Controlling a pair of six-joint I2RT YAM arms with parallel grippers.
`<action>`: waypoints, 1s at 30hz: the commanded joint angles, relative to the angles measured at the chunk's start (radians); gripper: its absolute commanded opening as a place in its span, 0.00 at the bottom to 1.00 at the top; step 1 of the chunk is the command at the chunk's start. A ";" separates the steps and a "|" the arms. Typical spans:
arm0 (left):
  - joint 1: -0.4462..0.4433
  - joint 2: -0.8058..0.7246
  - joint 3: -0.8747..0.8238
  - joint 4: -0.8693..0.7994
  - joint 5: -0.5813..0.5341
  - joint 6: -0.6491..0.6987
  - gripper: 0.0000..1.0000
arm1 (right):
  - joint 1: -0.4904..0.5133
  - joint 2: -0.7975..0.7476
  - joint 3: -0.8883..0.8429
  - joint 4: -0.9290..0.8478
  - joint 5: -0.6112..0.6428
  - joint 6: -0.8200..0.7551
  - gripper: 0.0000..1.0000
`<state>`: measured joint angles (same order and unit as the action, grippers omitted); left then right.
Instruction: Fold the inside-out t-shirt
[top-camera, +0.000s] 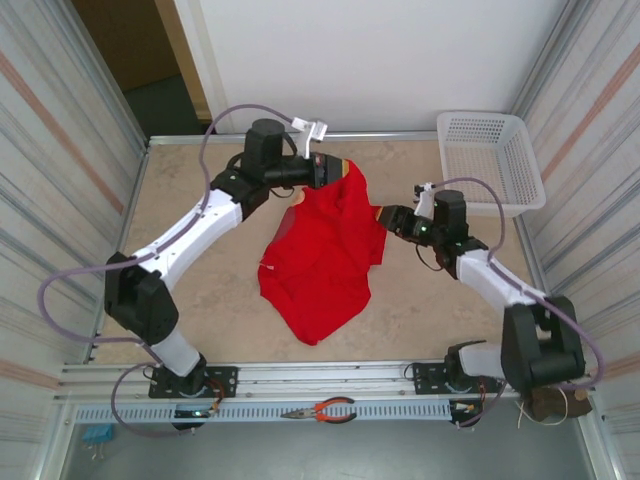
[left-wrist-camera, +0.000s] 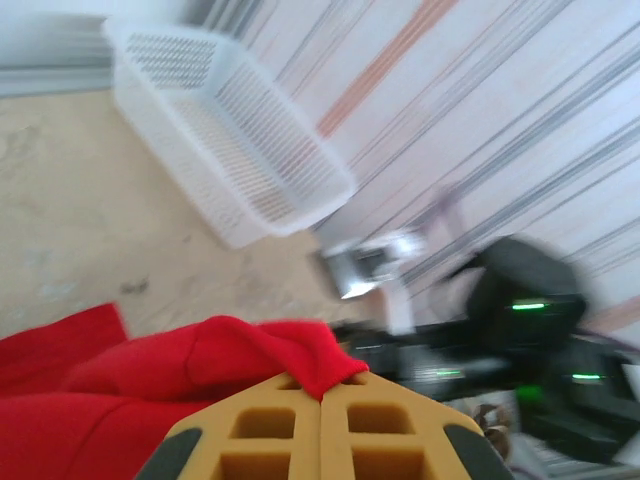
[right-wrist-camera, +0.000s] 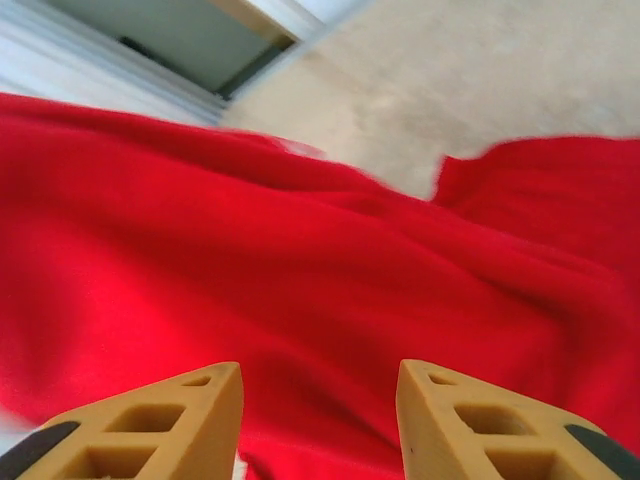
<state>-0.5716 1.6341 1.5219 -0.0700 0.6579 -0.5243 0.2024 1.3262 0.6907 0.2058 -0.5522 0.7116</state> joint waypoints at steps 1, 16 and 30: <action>-0.014 -0.041 0.028 0.050 0.087 -0.180 0.00 | 0.015 0.005 0.071 -0.001 0.044 0.029 0.35; -0.066 -0.088 0.102 -0.192 -0.234 -0.272 0.00 | 0.328 -0.290 0.341 -0.454 0.418 -0.067 0.79; -0.096 -0.082 0.234 -0.292 -0.272 -0.256 0.00 | 0.388 -0.100 0.396 -0.399 0.456 -0.091 0.08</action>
<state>-0.6643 1.5894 1.7039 -0.3370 0.4137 -0.7933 0.5907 1.2552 1.0832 -0.1925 -0.1013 0.6426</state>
